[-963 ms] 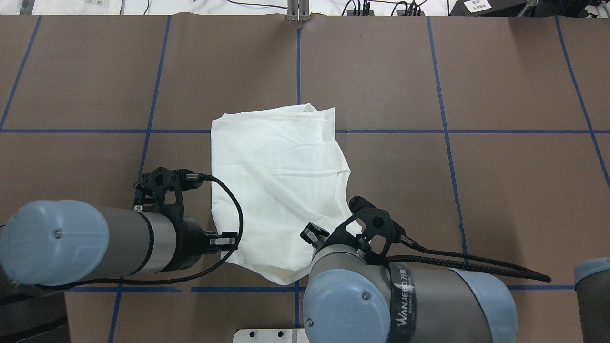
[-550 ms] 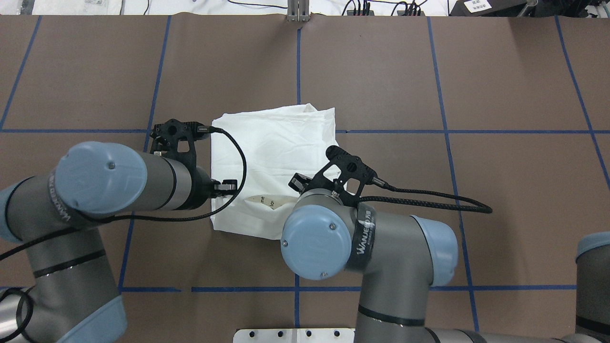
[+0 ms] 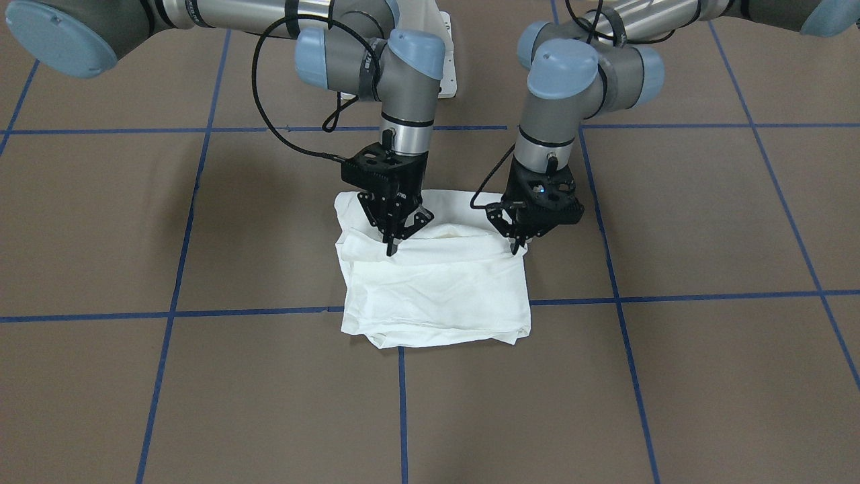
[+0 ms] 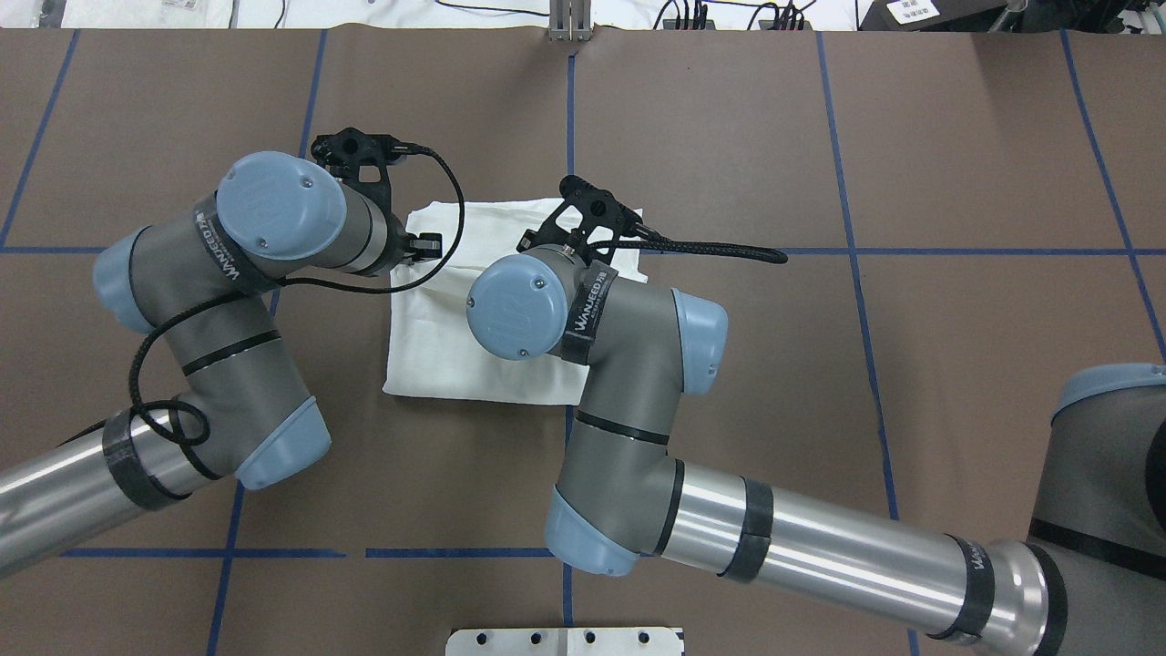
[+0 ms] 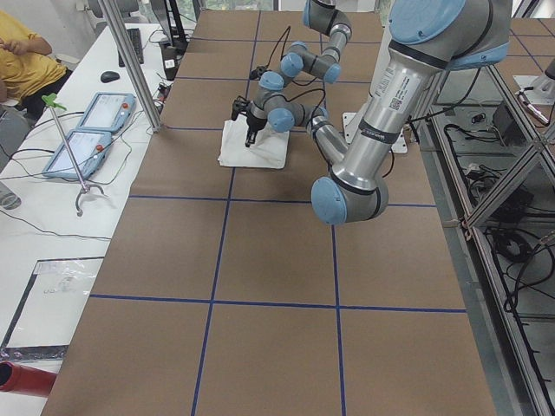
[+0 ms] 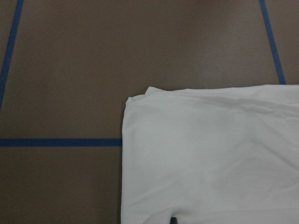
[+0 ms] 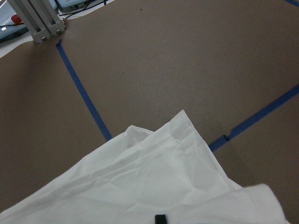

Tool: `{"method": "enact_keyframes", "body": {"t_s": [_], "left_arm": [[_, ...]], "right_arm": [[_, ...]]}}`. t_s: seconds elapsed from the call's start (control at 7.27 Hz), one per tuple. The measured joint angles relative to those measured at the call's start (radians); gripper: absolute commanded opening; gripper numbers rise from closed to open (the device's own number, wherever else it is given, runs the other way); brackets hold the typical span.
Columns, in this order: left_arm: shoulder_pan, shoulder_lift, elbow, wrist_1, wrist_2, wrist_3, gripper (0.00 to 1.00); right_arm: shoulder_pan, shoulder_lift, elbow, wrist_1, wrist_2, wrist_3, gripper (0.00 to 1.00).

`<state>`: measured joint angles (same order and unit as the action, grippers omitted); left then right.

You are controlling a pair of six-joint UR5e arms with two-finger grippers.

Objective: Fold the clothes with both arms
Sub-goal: 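Lift the near edge with both grippers and fold it toward the collar, then raise the open left gripper away while the right gripper presses the fold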

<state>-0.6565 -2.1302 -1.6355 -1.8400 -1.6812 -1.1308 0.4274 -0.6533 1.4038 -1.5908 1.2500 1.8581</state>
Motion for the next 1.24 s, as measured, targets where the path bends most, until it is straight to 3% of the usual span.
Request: {"method": "enact_keyframes", "body": {"t_s": [0.28,0.41,0.55,0.83,1.24], "left_arm": [[-0.056,-0.064,0.117,-0.076,0.007,0.053,0.0],[-0.07,-0.096,0.167,-0.089,0.008,0.073,0.99],[-0.075,-0.125,0.211,-0.094,0.007,0.093,1.0],[-0.089,-0.143,0.239,-0.098,-0.001,0.149,1.0],[-0.197,-0.085,0.216,-0.127,-0.122,0.428,1.0]], "right_arm": [[0.042,0.038,-0.073,0.04,0.025,-0.051,0.0],[0.054,0.043,-0.099,0.052,0.032,-0.07,0.5],[0.061,0.044,-0.119,0.067,0.035,-0.094,0.99],[0.089,0.051,-0.137,0.083,0.077,-0.194,1.0],[0.126,0.081,-0.139,0.083,0.212,-0.248,1.0]]}}
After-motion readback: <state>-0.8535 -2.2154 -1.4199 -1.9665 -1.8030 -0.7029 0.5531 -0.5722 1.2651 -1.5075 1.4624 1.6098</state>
